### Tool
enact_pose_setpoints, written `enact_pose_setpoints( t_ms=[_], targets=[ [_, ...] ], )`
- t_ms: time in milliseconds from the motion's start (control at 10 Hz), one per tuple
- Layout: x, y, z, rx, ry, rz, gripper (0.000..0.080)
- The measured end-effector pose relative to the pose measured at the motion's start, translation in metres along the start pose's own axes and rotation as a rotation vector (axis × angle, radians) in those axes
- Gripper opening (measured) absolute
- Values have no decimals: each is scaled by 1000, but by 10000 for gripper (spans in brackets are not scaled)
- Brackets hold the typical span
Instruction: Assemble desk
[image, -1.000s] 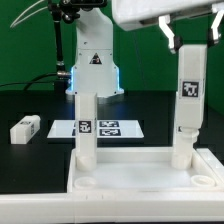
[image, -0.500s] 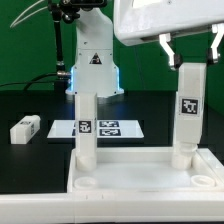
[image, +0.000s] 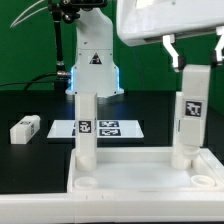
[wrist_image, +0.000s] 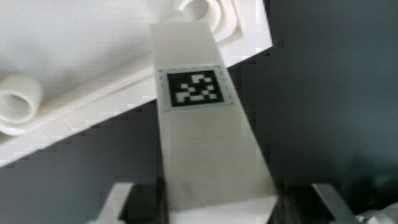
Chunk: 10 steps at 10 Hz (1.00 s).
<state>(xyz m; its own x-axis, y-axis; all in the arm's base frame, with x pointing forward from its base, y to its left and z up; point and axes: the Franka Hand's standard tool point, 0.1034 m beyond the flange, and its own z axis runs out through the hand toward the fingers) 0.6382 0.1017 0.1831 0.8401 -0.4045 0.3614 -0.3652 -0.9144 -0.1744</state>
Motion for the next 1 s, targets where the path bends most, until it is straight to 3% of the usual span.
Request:
enact_pose_setpoints(
  t_ms=[400,1000],
  targets=[
    [-6,-6,12,14,23,-12,294],
    [-15,0,28,-5,8,-16,294]
  ],
)
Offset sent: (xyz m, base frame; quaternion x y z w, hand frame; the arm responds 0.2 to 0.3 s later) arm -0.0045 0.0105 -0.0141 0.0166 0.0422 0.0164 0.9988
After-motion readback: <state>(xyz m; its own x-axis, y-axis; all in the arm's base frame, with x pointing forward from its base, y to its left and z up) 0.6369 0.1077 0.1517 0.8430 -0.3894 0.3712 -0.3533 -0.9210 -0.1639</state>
